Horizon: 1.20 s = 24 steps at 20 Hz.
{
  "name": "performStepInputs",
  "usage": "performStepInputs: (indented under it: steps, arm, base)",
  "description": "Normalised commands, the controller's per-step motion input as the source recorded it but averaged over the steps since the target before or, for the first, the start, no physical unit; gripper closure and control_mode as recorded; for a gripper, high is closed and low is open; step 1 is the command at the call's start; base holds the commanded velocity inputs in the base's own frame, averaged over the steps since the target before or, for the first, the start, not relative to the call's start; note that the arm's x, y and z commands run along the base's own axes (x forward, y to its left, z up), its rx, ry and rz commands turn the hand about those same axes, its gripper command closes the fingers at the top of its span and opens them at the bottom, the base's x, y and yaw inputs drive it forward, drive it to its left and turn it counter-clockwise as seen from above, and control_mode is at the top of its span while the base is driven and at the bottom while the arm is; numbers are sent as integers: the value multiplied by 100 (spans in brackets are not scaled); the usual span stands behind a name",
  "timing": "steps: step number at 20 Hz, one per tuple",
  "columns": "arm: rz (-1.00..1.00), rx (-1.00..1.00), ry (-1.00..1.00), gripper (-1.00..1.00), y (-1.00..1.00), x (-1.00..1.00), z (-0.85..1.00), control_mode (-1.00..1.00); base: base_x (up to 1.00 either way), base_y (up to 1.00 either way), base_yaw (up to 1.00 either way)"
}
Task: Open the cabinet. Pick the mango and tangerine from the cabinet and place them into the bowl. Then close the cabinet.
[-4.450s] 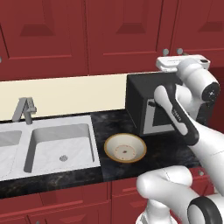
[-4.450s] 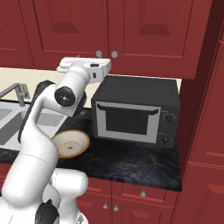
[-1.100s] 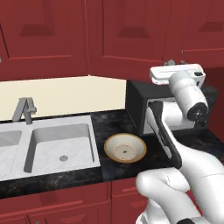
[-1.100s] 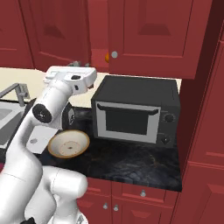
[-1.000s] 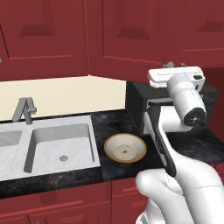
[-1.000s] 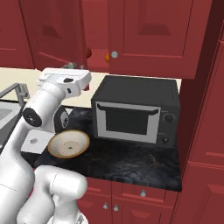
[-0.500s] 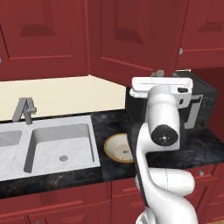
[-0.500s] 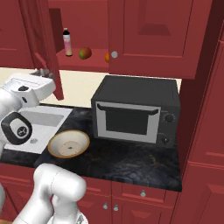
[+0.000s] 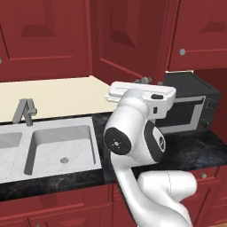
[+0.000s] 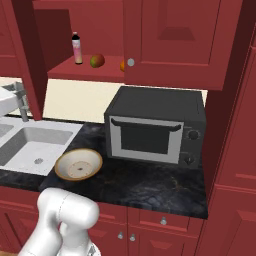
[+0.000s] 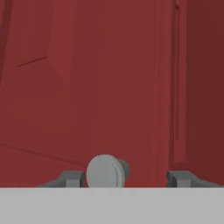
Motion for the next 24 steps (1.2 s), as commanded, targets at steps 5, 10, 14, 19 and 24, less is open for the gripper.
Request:
performStepInputs:
  steps: [5, 10, 14, 19, 24]
  arm:
    - [0, 0, -6, -100, 10, -55, 0, -100]
    - [0, 0, -9, -100, 23, -85, 0, -100]
    - [0, 11, -2, -100, -42, -97, 0, -100]
    - [15, 17, -4, -100, -88, -50, 0, -100]
    - [29, 10, -7, -100, -94, -1, -1, -100]
  base:
    - [0, 0, 0]
    - [0, 0, 0]
    - [0, 0, 0]
    - [0, 0, 0]
    - [0, 0, 0]
